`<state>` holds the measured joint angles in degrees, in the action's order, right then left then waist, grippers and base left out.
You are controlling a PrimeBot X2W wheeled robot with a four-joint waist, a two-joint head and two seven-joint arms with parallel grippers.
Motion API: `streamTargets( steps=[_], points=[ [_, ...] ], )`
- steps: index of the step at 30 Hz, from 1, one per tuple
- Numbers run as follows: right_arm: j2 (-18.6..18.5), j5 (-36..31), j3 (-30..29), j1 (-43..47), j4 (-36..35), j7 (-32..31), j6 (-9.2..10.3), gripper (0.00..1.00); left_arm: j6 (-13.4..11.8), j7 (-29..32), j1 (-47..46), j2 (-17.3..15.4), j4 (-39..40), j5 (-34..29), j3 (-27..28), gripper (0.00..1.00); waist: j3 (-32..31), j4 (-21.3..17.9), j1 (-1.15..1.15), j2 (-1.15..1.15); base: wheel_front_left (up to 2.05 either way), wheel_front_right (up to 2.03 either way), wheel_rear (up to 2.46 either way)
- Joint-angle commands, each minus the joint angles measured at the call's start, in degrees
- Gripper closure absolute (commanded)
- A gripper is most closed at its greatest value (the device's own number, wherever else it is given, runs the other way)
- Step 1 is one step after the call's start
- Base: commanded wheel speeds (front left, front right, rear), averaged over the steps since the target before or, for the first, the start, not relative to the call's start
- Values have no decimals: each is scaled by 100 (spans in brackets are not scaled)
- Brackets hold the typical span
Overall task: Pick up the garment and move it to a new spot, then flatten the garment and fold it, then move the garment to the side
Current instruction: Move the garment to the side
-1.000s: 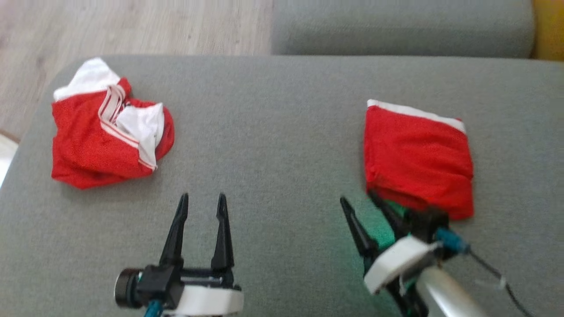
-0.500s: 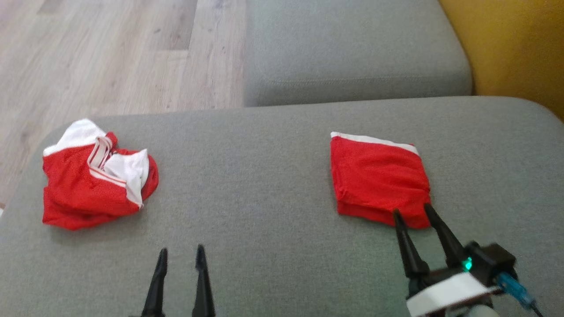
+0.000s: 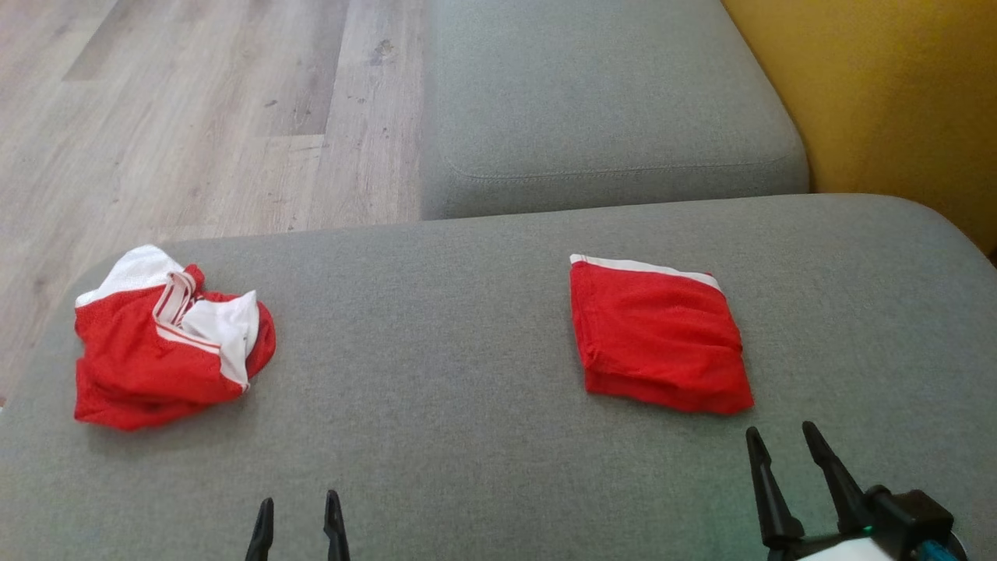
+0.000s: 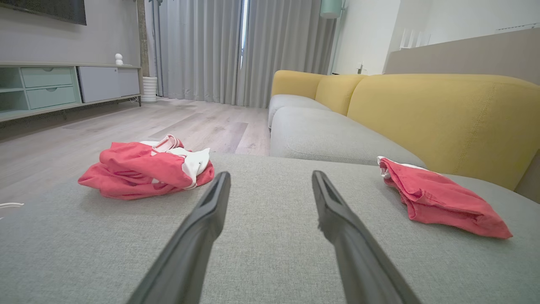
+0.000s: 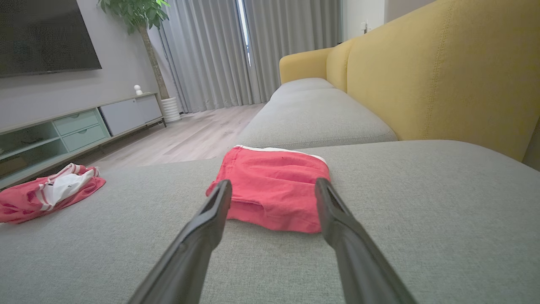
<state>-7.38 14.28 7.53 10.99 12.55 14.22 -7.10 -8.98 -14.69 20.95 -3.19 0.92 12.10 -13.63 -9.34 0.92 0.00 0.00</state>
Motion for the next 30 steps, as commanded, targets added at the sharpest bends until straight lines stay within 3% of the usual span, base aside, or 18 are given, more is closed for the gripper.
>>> streamTargets(
  steps=[1, 30],
  points=[
    [-48, 14, 98, -220, -174, 77, -39, 0, 35, -30, -298, 31, 178, -20, 160, 0, 2, 4, 0, 0, 0, 0, 0],
    [-117, -110, 158, -229, -196, 77, -39, 0, -25, -30, -296, 31, 124, -135, 74, 0, 53, -126, 0, 0, 0, 0, 0]
  ],
)
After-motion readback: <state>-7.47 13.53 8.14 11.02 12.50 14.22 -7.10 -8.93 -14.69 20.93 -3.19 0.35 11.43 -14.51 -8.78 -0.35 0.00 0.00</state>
